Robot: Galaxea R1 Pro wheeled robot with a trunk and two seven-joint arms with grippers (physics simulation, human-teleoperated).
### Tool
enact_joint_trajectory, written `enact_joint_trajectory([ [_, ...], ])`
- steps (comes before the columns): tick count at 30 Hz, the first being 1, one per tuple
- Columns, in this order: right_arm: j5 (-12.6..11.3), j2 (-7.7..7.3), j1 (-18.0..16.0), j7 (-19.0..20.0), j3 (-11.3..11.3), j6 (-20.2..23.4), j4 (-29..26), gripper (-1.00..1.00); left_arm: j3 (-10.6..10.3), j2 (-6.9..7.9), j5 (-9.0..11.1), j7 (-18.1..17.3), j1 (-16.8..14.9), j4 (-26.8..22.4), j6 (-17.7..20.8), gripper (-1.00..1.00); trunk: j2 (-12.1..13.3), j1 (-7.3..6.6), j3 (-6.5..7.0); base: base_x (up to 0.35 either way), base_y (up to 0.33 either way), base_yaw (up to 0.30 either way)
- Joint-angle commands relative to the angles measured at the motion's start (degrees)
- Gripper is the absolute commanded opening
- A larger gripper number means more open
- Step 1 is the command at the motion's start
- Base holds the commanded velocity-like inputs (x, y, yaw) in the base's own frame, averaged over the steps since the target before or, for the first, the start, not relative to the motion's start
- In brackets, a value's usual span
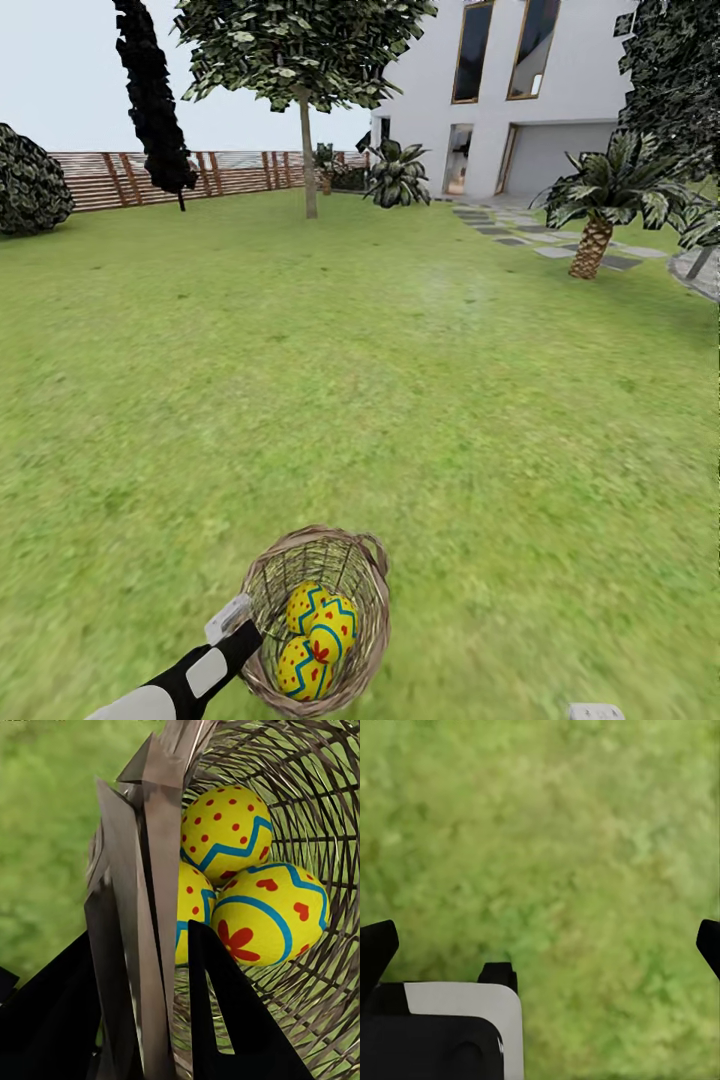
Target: Take the three Easter eggs out of the wicker basket on the lawn in the garden, then place them on the lawn next to a single tree (choose any tree) so that all three eggs are next to the same tree and none are left in the basket.
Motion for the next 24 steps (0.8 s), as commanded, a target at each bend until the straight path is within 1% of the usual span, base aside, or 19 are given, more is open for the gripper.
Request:
enact_joint_trajectory([
  [1, 0.5, -0.02, 0.0, 0.2, -0.5, -0.2, 0.1, 1.00, 0.0, 0.01, 0.7, -0.2, 0.0, -0.1, 0.1, -1.00, -0.1, 0.03, -0.01, 0.000, 0.000, -0.085],
  [14, 0.5, -0.02, 0.0, 0.2, -0.5, -0.2, 0.1, 1.00, 0.0, 0.11, 0.7, -0.2, 0.0, -0.1, 0.1, -1.00, -0.1, 0.03, 1.14, 0.000, 0.000, -0.085],
  [24, 0.5, 0.06, 0.0, 0.2, -0.6, -0.2, 0.0, 1.00, 0.0, 0.11, 0.7, -0.2, 0.0, -0.1, 0.1, -1.00, -0.1, 0.03, 1.84, 0.000, 0.000, -0.004],
])
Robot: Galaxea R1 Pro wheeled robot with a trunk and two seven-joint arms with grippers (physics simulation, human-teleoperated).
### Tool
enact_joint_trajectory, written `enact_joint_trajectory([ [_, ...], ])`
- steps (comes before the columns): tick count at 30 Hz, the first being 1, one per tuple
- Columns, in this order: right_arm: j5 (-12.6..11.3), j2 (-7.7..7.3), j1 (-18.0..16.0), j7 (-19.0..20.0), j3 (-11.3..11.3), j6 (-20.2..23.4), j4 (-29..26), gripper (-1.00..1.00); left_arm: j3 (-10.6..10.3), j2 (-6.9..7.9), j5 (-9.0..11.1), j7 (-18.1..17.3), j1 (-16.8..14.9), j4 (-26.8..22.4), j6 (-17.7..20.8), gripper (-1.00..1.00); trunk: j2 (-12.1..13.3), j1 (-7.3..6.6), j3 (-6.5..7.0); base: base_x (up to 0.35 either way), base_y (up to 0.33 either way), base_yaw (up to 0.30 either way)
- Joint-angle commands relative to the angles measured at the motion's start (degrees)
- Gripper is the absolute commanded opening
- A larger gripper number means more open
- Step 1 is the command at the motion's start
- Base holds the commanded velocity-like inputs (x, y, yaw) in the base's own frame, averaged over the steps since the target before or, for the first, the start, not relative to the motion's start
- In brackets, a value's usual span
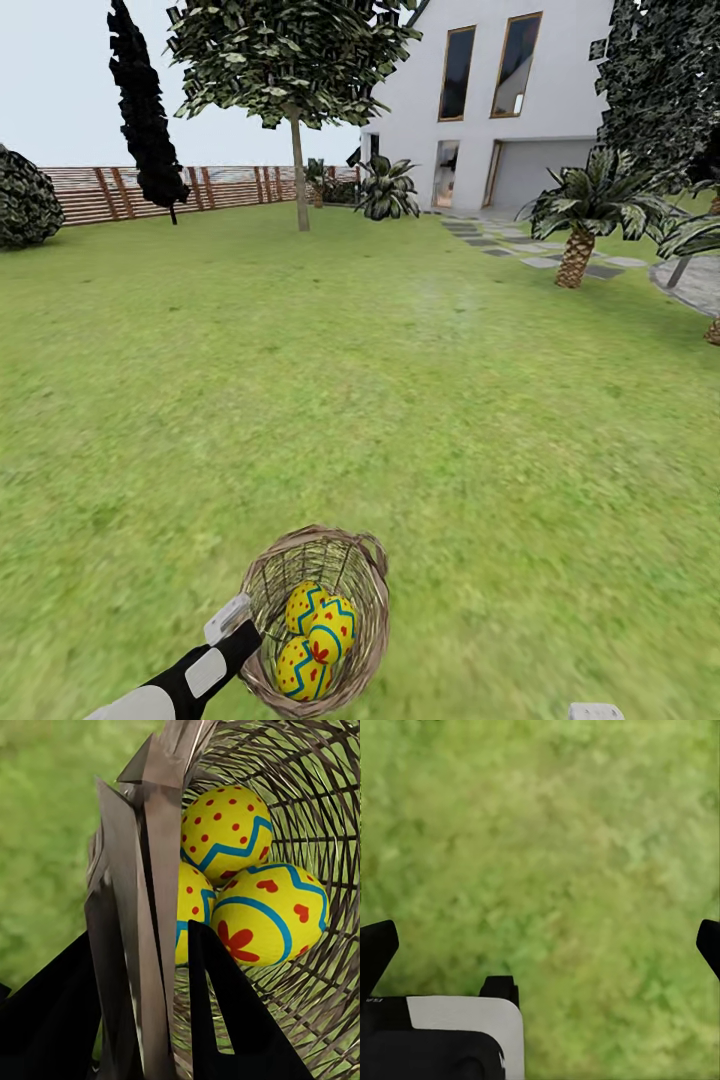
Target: Take the three Easter eggs out of the wicker basket on the lawn in the garden, then place them on the lawn next to a single tree (choose any tree) so that all three eggs are next to the same tree and none are left in the basket.
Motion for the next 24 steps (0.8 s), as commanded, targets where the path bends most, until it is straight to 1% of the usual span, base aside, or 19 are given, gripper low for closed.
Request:
enact_joint_trajectory([
  [1, 0.5, -0.02, 0.0, 0.2, -0.5, -0.2, 0.1, 1.00, 0.1, -0.01, 0.7, -0.2, 0.0, -0.1, 0.1, -1.00, -0.1, 0.03, -0.10, 0.000, 0.000, 0.002],
  [3, 0.8, -0.02, 0.0, 0.1, -0.4, -0.1, 0.1, 1.00, 0.1, -0.01, 0.6, -0.2, 0.0, -0.1, 0.1, -1.00, -0.1, 0.03, -0.09, 0.000, 0.000, 0.000],
  [4, 1.5, -0.02, 0.0, 0.1, -0.5, -0.2, 0.1, 1.00, 0.1, -0.01, 0.6, -0.2, 0.0, -0.1, 0.1, -1.00, -0.1, 0.03, -0.09, 0.000, 0.000, 0.000],
  [6, 2.0, -0.05, 0.0, 0.2, -0.6, -0.1, -0.1, 1.00, 0.1, -0.01, 0.6, -0.2, 0.0, -0.1, 0.1, -1.00, -0.1, 0.03, -0.09, 0.000, 0.000, 0.000],
  [9, 2.3, 0.03, 0.0, 0.2, -0.6, -0.1, -0.2, 1.00, 0.1, -0.01, 0.6, -0.2, 0.0, -0.1, 0.1, -1.00, -0.1, 0.03, -0.09, 0.000, 0.000, 0.074],
  [12, 2.8, 0.63, 0.0, 0.2, -0.6, -0.1, -0.1, 1.00, 0.1, -0.01, 0.6, -0.2, 0.0, -0.1, 0.1, -1.00, -0.1, 0.03, -0.09, 0.000, 0.000, 0.268],
  [24, 2.9, 0.77, 0.0, 0.1, -0.6, -0.2, 0.0, 1.00, 0.1, -0.01, 0.6, -0.2, 0.0, -0.1, 0.1, -1.00, -0.1, 0.03, -0.09, 0.000, 0.000, 0.292],
])
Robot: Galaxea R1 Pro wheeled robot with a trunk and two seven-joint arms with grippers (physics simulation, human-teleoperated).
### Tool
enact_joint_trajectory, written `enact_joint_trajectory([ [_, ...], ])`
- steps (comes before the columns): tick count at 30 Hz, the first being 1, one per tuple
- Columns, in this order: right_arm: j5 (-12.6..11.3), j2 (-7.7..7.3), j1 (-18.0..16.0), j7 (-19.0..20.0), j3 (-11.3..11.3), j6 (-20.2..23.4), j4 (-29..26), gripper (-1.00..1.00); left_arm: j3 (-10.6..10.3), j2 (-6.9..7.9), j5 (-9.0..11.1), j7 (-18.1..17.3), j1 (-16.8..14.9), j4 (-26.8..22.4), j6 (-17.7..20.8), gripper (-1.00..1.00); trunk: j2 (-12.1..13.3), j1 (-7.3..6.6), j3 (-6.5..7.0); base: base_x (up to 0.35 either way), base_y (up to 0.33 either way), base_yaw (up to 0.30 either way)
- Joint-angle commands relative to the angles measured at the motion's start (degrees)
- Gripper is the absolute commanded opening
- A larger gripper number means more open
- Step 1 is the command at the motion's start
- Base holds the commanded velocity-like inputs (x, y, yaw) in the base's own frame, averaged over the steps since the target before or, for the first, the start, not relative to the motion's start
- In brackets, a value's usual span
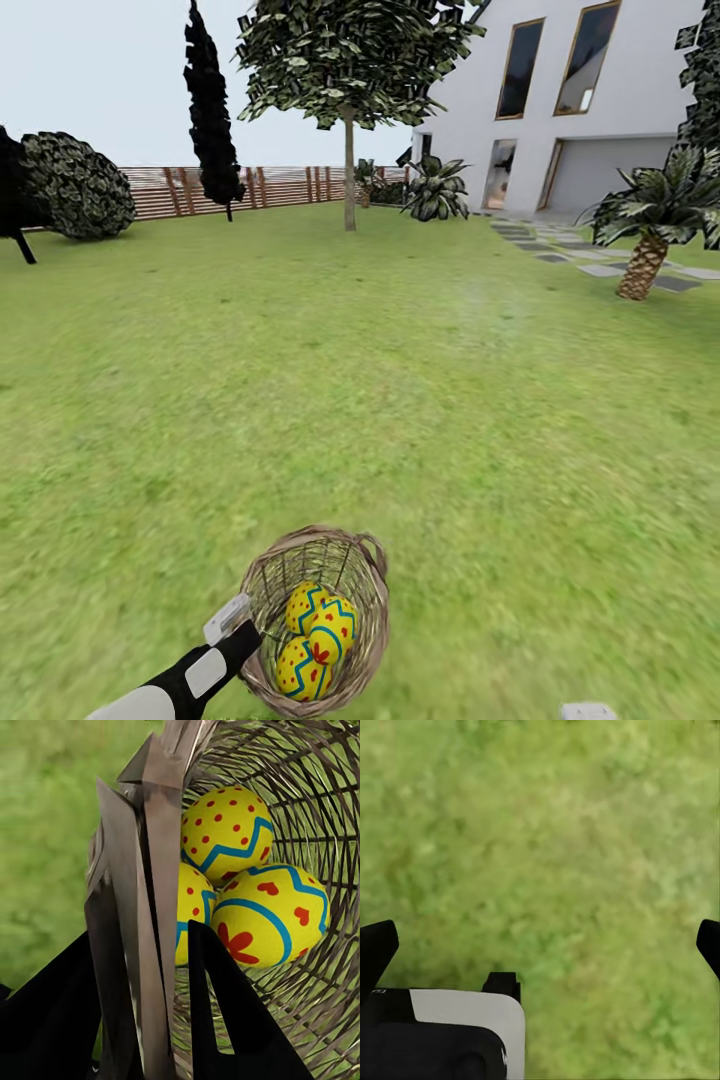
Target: Take the three Easter eggs out of the wicker basket on the lawn in the garden, then place them on the lawn next to a single tree (choose any tree) so that all three eggs are next to the same tree and none are left in the basket.
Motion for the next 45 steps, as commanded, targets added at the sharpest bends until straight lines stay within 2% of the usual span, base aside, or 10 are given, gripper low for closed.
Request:
enact_joint_trajectory([
  [1, 0.5, -0.03, 0.0, 0.2, -0.5, -0.2, 0.0, 1.00, 0.1, -0.02, 0.7, -0.2, 0.0, -0.1, 0.1, -1.00, -0.1, 0.03, -0.10, 0.000, 0.000, 0.292],
  [13, 0.5, -0.03, 0.0, 0.2, -0.4, -0.2, 0.0, 1.00, 0.1, -0.02, 0.7, -0.2, 0.0, -0.1, 0.1, -1.00, -0.1, 0.03, -0.10, 0.000, 0.000, 0.292],
  [17, 0.4, 0.40, 0.0, 0.0, -0.5, -0.1, 0.1, 1.00, 0.0, -0.02, 0.7, -0.2, 0.0, 0.0, 0.1, -1.00, -0.1, 0.03, -0.10, 0.041, 0.000, 0.211],
  [22, 0.0, 0.31, 0.5, -0.1, -0.5, 0.4, 1.6, 1.00, 0.0, -0.11, 0.8, -0.2, 0.0, 0.0, 0.1, -1.00, -0.1, 0.03, -0.10, 0.320, 0.000, 0.008],
  [25, -0.1, 2.03, 2.6, -0.1, -0.4, 0.4, 4.8, 1.00, 0.0, -0.11, 0.7, -0.2, 0.0, 0.0, 0.1, -1.00, -0.1, 0.03, -0.10, 0.340, 0.000, 0.000],
  [27, -0.1, 2.43, 3.3, -0.1, -0.5, 0.4, 5.1, 1.00, 0.1, -0.11, 0.7, -0.2, 0.0, -0.1, 0.1, -1.00, -0.1, 0.03, -0.10, 0.341, 0.000, 0.000],
  [45, -0.1, 2.45, 3.5, -0.1, -0.5, 0.3, 5.1, 1.00, 0.0, -0.11, 0.7, -0.2, 0.0, -0.1, 0.1, -1.00, -0.1, 0.03, -0.10, 0.341, 0.000, 0.000],
])
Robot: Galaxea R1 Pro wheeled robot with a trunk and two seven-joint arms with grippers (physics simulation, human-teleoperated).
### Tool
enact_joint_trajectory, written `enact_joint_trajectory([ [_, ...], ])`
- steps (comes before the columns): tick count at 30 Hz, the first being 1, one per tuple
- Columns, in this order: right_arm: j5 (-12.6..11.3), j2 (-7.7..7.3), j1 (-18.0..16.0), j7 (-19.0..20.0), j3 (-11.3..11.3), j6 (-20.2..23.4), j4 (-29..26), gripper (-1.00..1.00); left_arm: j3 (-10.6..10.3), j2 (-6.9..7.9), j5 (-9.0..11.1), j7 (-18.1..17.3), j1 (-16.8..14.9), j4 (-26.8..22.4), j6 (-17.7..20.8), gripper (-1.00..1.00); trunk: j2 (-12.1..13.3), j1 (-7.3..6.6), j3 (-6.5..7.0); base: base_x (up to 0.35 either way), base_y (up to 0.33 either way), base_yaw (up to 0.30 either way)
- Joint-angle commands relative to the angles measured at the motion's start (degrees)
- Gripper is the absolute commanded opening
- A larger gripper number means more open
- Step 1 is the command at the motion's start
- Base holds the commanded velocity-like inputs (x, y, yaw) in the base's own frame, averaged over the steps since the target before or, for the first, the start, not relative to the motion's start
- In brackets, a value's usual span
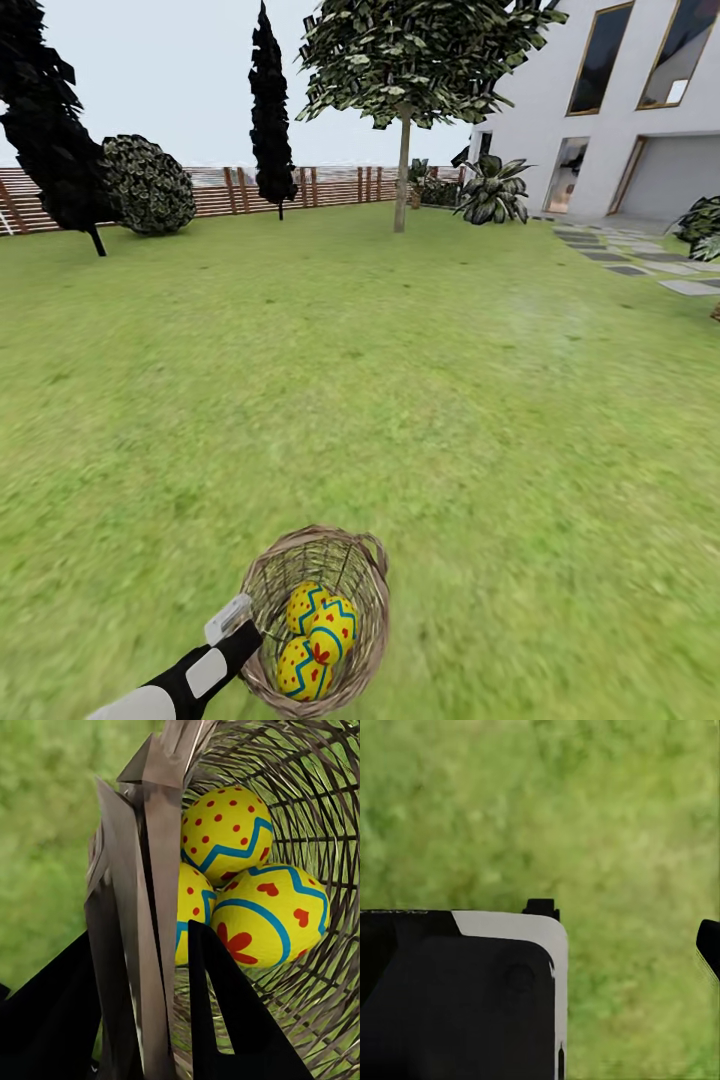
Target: Take the three Easter eggs out of the wicker basket on the lawn in the garden, then place them on the lawn next to a single tree (choose any tree) so that all three eggs are next to the same tree and none are left in the basket.
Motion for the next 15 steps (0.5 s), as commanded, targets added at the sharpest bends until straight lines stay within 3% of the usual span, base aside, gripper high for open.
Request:
enact_joint_trajectory([
  [1, 0.4, -0.03, -0.1, 0.1, -0.5, -0.4, 0.2, 1.00, 0.1, -0.01, 0.7, -0.2, 0.0, -0.1, 0.1, -1.00, -0.1, 0.06, -0.10, 0.340, 0.000, 0.000],
  [15, 0.4, -0.05, -0.1, 0.1, -0.5, -0.4, 0.2, 1.00, 0.1, -0.01, 0.7, -0.2, 0.0, -0.1, 0.2, -1.00, -0.1, 0.06, -0.10, 0.341, 0.000, 0.000],
])
